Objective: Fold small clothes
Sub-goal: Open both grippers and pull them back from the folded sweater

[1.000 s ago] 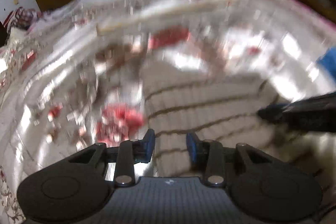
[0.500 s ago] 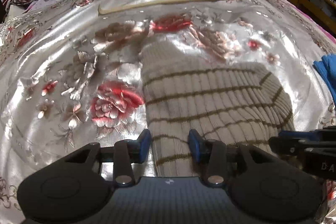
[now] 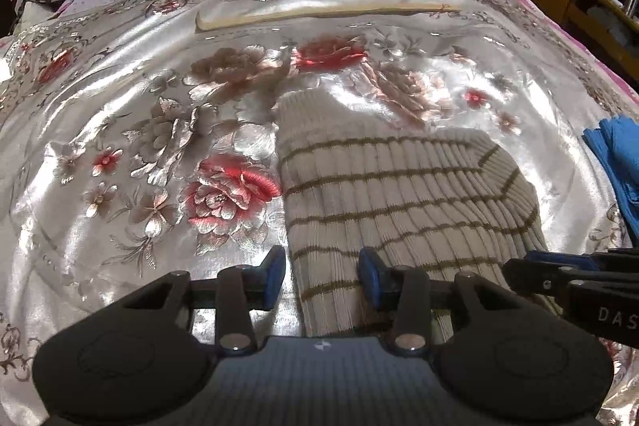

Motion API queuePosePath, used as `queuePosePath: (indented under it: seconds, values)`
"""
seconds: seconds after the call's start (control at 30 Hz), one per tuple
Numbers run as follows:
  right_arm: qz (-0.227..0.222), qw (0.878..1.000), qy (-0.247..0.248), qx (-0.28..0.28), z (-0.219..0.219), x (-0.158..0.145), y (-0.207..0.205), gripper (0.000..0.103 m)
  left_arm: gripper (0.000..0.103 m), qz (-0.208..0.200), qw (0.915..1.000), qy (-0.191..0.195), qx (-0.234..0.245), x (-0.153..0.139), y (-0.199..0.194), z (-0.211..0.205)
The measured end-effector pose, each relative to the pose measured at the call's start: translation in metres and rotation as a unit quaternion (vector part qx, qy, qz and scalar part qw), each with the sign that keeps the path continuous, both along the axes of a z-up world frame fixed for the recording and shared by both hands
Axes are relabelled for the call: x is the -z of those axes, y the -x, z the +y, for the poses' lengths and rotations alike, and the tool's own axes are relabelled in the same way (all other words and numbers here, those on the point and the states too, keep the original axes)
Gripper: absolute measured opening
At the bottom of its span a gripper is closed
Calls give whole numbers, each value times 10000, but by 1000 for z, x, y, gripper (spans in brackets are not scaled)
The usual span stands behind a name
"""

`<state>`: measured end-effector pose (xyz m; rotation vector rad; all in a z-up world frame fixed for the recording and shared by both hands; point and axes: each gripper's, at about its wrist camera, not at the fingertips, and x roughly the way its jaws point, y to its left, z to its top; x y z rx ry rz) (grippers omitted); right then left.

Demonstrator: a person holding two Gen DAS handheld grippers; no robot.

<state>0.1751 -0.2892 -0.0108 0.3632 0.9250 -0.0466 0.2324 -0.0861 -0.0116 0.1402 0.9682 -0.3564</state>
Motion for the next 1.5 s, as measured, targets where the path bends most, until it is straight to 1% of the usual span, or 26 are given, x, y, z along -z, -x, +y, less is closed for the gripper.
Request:
queuePosePath:
  seconds: [0.2,0.27,0.33,0.43,0.57,0.63,0.7,0.77,0.8,0.87,1.0,1.1,1.33,1.5]
  values:
    - [-14,10000,10,-19,3,-5,6,24,47,71,9997,212,-70,-5,11,12]
    - [32,9999,61,-87,5,1,8,25,52,97,9997,203,-31,2,17,14]
    - [122,9998,80,-132,6,10,7,25,54,40,9999,91,79,9,21,13]
    - [125,9998,61,-104,6,7,5,25,54,-28,9997,153,173,5,21,18]
    - [-17,9999,8,-107,6,1,11,25,54,5,9994,297,155,-2,23,29]
    - [24,9999,70,-145,6,5,13,26,55,34,9993,309,186,1,29,31]
    - [70,9998,112,-163,8,12,11,26,56,24,9994,235,259,9,32,30]
    - [107,9995,207,-201,12,16,6,26,59,-29,9994,196,285,12,31,29]
    - [107,9995,233,-205,13,16,4,26,60,-10,9994,235,258,12,29,31]
    - [88,9994,249,-232,14,19,2,26,67,78,9993,346,135,14,24,36]
    - [46,9993,200,-308,11,21,3,26,70,161,9984,519,-147,18,24,39]
    - [-11,9993,209,-319,11,22,6,26,72,29,9985,506,-191,22,27,37]
    - [-405,9985,330,-148,17,27,19,26,78,-195,9988,446,-70,21,33,40]
    - [-529,9974,459,-184,20,28,22,26,86,-397,9980,404,-283,23,42,41]
